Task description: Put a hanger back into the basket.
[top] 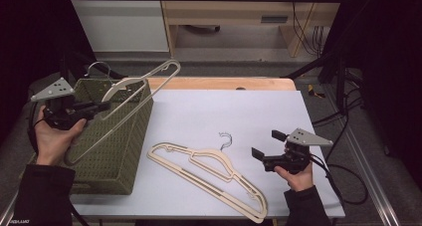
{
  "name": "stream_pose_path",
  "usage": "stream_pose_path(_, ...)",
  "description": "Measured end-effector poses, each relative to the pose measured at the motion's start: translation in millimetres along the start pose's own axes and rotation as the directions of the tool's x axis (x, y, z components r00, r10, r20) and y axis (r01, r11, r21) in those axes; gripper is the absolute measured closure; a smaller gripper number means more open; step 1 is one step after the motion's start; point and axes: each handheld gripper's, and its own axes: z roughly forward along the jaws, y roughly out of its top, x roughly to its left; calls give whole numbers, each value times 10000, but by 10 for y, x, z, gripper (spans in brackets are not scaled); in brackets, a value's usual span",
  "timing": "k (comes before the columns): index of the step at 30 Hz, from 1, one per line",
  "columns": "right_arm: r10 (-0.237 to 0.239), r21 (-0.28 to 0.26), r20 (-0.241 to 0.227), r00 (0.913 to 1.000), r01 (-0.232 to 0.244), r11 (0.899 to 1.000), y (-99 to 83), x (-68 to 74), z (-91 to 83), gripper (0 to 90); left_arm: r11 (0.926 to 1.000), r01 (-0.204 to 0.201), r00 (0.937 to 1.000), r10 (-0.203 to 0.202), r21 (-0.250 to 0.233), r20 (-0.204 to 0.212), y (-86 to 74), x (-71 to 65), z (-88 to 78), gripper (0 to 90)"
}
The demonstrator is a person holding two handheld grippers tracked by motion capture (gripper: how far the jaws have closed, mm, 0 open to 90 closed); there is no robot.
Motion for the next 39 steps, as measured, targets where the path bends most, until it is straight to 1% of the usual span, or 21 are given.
stream_pose_path(4, 21, 30, 31, 10000, -21, 10000, 0, 1, -1, 34, 9999, 98, 9996, -96, 107, -254, -53, 96, -61, 858)
stream_pose_path(7, 29, 58, -12, 10000, -29, 10000, -2, 3, 5, 34, 9995, 272, 9987, -264, 155, -447, -101, 174, -94, 858)
stream_pose_path(8, 26, 65, -10, 10000, -25, 10000, -3, 3, 8, 33, 9994, 263, 9985, -252, 224, -487, -114, 198, -104, 858)
stream_pose_path(9, 24, 54, -5, 10000, -24, 10000, -4, 4, 11, 33, 9992, 360, 9979, -350, 191, -541, -133, 222, -109, 858)
stream_pose_path(17, -26, 114, -18, 10000, 26, 9999, -8, 2, 13, 32, 9970, 656, 9933, -613, 411, -981, -287, 407, -172, 859)
stream_pose_path(24, -54, 111, -9, 10000, 54, 9999, -10, 0, 17, 32, 9940, 822, 9901, -732, 724, -1199, -394, 521, -173, 859)
stream_pose_path(27, -38, 117, 23, 10000, 38, 9999, -11, 2, 22, 31, 9917, 822, 9897, -694, 993, -1255, -440, 557, -163, 859)
stream_pose_path(31, 14, 157, 11, 10000, -14, 9999, -12, 6, 24, 31, 9911, 878, 9896, -753, 1000, -1225, -486, 592, -180, 859)
stream_pose_path(32, 14, 157, 11, 10000, -14, 9999, -12, 6, 24, 31, 9910, 942, 9888, -820, 951, -1248, -494, 598, -183, 859)
stream_pose_path(34, -74, 169, 3, 10000, 74, 9998, -15, 2, 26, 31, 9893, 996, 9886, -863, 1067, -1231, -515, 632, -217, 859)
stream_pose_path(36, -63, 189, -2, 10000, 63, 9998, -15, 1, 27, 31, 9879, 1093, 9878, -956, 1104, -1231, -547, 647, -226, 859)
stream_pose_path(37, 41, 192, 33, 10000, -41, 9998, -14, 8, 31, 31, 9871, 1159, 9874, -1025, 1103, -1202, -571, 651, -222, 859)
stream_pose_path(38, 6, 173, 35, 10000, -6, 9999, -16, 7, 37, 31, 9870, 1121, 9878, -982, 1150, -1206, -585, 654, -219, 859)
stream_pose_path(39, 4, 184, 40, 10000, -4, 9998, -17, 7, 39, 31, 9859, 1185, 9870, -1040, 1180, -1226, -605, 651, -204, 859)
